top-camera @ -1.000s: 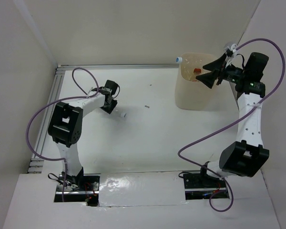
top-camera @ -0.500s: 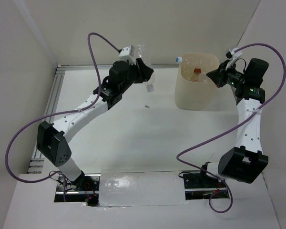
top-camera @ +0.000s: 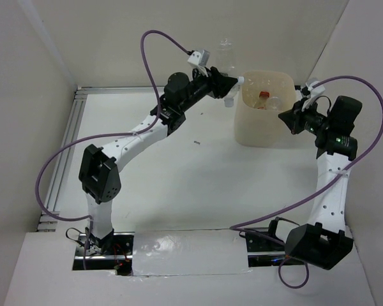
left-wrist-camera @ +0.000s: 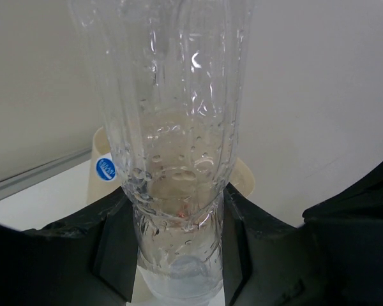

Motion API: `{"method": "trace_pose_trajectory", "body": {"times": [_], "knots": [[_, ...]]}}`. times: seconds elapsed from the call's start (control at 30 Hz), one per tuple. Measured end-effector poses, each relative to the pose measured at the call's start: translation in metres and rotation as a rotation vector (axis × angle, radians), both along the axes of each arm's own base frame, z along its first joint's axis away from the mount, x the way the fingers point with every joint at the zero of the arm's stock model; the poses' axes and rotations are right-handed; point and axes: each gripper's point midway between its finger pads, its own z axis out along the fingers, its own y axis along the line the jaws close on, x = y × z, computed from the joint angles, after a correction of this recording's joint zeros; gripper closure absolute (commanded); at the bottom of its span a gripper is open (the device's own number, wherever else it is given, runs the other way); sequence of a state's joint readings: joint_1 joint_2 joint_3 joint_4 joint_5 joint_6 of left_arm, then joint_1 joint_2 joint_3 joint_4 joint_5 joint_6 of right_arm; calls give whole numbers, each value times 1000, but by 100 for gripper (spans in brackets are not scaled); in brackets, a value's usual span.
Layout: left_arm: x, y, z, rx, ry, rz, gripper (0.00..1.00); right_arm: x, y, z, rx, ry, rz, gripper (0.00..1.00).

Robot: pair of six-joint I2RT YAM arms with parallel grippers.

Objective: Put the plastic bottles in the bin

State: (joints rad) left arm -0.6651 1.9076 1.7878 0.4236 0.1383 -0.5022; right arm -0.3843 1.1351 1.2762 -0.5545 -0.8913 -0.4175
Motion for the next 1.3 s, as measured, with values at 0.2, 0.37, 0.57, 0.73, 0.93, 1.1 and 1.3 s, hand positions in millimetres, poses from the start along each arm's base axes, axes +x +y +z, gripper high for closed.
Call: {"method": "trace_pose_trajectory", "body": {"times": [0.2,0.37,0.57,0.73,0.93,1.1,1.3], "knots": [[-8,-24,11,-40,-47,-55,78,-9,2,-13,-1,24,-10,100],[-16,-34,33,-95,-87,-81,76,-11,-1,-25,6,56,-22,100],[-15,-48,34,-115,-101,-88,71,-17,3,-27,10,56,-17,100],[0,-68,23,-133,-94,-61,70,-26,10,-36,29,67,4,100],[19,-89,0,-143,-75,-20,64,-36,18,-56,62,111,31,100],[28,-97,-18,-134,-57,26,58,-43,23,-64,78,123,49,100],[34,-103,-38,-99,-47,63,39,-47,29,-69,100,133,78,100]]}}
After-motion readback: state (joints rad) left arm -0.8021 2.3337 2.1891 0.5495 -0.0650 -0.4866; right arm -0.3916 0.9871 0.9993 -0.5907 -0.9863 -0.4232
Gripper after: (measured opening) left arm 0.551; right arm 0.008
